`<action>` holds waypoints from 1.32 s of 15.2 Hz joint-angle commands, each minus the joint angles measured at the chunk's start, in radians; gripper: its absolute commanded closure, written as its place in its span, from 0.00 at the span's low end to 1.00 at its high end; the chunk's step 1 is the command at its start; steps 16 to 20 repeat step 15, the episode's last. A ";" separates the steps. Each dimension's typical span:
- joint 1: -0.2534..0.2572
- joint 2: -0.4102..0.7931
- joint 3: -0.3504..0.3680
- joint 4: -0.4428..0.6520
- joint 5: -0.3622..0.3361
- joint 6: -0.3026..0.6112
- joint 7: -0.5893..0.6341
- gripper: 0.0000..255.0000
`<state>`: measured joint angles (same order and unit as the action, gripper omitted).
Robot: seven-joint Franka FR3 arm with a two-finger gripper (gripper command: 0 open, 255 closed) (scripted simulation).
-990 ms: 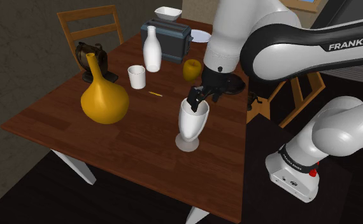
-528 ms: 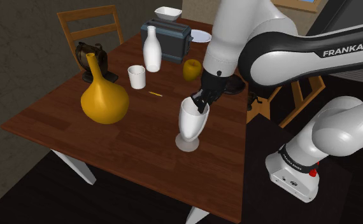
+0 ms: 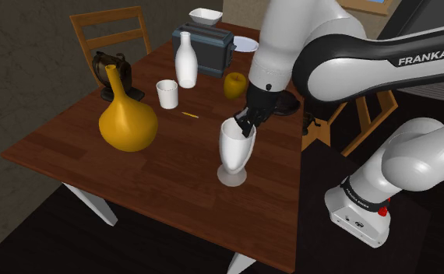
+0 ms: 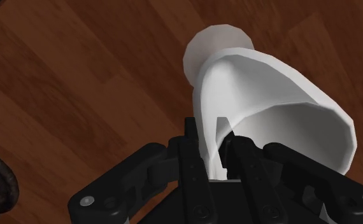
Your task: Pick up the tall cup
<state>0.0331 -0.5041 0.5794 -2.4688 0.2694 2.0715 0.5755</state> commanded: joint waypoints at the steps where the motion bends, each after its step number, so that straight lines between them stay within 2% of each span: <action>1: 0.000 -0.008 -0.007 0.016 -0.002 -0.024 -0.002 1.00; 13: -0.005 -0.043 -0.048 0.150 -0.020 -0.193 -0.005 1.00; 20: -0.005 -0.043 -0.049 0.152 -0.020 -0.195 -0.005 1.00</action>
